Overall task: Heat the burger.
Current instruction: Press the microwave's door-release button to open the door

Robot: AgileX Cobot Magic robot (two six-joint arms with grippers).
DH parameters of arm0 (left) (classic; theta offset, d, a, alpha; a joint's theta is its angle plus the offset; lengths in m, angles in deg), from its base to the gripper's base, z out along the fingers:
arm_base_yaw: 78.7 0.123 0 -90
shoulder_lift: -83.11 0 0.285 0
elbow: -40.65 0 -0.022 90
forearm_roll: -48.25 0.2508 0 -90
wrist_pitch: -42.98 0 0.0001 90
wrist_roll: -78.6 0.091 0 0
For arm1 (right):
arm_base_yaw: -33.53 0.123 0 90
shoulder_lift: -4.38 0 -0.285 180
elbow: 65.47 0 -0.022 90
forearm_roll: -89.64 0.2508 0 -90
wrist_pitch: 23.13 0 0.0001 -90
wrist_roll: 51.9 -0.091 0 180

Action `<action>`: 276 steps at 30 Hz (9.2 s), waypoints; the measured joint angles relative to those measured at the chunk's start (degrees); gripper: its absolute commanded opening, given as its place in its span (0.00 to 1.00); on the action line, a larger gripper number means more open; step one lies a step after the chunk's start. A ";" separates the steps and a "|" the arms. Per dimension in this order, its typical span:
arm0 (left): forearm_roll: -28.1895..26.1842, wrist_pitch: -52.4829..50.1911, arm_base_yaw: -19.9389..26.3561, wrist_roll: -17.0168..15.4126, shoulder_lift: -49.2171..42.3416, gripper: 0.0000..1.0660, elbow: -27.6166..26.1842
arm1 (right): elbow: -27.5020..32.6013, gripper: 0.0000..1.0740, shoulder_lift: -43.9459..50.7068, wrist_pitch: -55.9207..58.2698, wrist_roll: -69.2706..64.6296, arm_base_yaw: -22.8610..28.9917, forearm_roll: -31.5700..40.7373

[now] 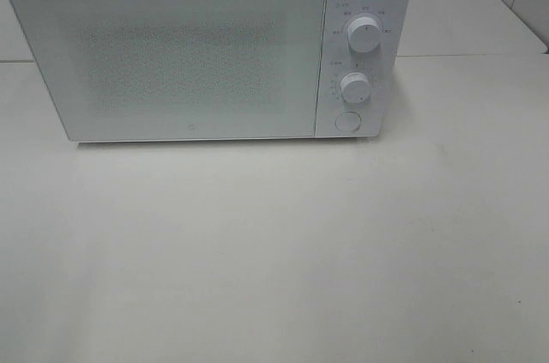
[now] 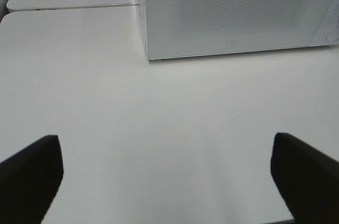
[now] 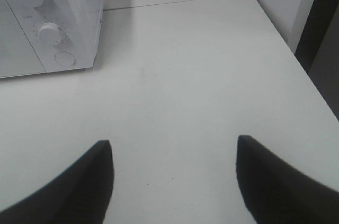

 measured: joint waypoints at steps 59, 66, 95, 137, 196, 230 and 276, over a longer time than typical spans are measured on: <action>0.00 0.00 0.00 0.00 0.00 0.94 0.00 | 0.80 0.71 -29.34 -33.23 0.06 0.00 -0.11; 0.00 0.00 0.00 0.00 0.00 0.94 0.00 | 0.92 0.71 -37.93 -40.97 0.06 0.00 -0.11; 0.00 0.00 0.00 0.00 0.00 0.94 0.00 | 10.77 0.71 -64.34 -82.62 -0.29 0.00 2.81; 0.00 0.00 0.00 0.00 0.00 0.94 0.00 | 17.65 0.71 -93.11 -123.59 17.76 41.25 49.10; 0.00 0.00 0.00 0.00 0.00 0.94 0.00 | 8.37 0.00 -100.96 -119.40 -64.52 44.86 46.41; 0.34 0.00 0.00 0.00 0.00 0.94 0.00 | -8.19 0.00 -115.34 -113.85 -66.23 37.13 45.95; 0.52 0.00 0.00 0.00 0.00 0.94 0.00 | -19.82 0.00 -124.05 -109.66 -64.69 30.77 43.66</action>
